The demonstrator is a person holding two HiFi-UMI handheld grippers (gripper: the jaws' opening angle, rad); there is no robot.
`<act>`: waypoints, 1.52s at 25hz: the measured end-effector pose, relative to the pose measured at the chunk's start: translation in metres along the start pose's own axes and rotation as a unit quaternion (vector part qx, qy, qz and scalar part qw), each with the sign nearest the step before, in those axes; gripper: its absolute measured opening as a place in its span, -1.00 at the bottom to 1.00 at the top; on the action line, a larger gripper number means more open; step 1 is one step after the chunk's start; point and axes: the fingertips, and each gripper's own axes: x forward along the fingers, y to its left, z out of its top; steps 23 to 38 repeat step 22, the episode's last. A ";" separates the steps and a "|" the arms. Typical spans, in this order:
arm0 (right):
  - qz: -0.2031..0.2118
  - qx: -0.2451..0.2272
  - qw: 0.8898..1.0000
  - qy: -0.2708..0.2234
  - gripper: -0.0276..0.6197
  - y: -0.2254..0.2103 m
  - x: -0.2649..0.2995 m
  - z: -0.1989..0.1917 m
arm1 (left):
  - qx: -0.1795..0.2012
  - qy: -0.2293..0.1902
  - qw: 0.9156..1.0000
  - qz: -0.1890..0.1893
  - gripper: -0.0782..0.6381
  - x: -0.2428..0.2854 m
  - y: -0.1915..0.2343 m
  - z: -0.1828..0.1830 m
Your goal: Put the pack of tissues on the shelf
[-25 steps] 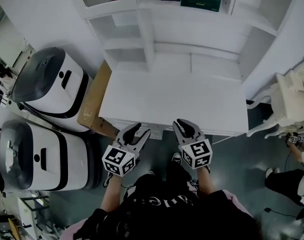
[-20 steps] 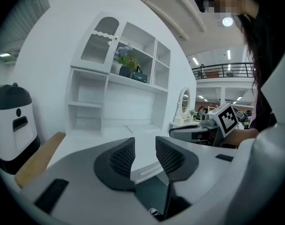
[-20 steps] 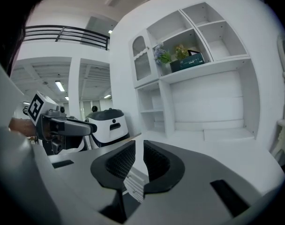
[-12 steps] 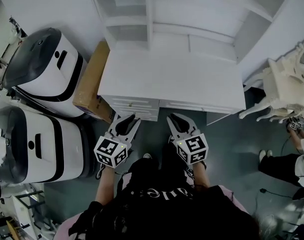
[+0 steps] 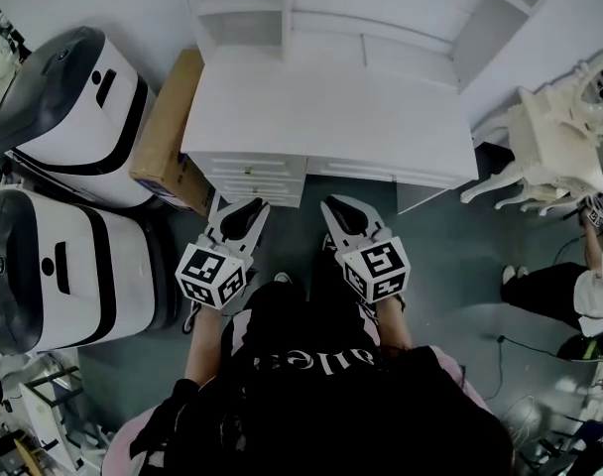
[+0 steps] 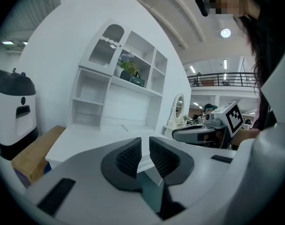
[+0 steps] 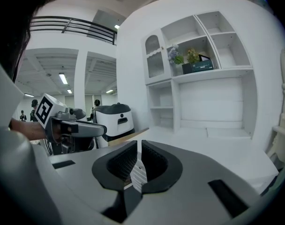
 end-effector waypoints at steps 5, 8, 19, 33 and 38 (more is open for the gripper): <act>0.001 -0.005 1.000 -0.004 -0.72 0.014 -0.002 -0.002 | 0.005 -0.007 1.000 0.001 -0.61 -0.015 -0.001 -0.003; 0.001 -0.008 1.000 -0.006 -0.72 0.020 -0.004 -0.002 | 0.002 -0.014 1.000 0.003 -0.62 -0.023 -0.002 -0.003; -0.004 -0.009 1.000 -0.010 -0.72 0.032 -0.015 -0.006 | -0.019 -0.028 0.999 0.006 -0.67 -0.041 -0.007 -0.008; -0.006 -0.007 1.000 -0.011 -0.72 0.034 -0.017 -0.008 | -0.023 -0.028 0.999 0.004 -0.68 -0.045 -0.008 -0.010; -0.006 -0.007 1.000 -0.011 -0.72 0.034 -0.017 -0.008 | -0.023 -0.028 0.999 0.004 -0.68 -0.045 -0.008 -0.010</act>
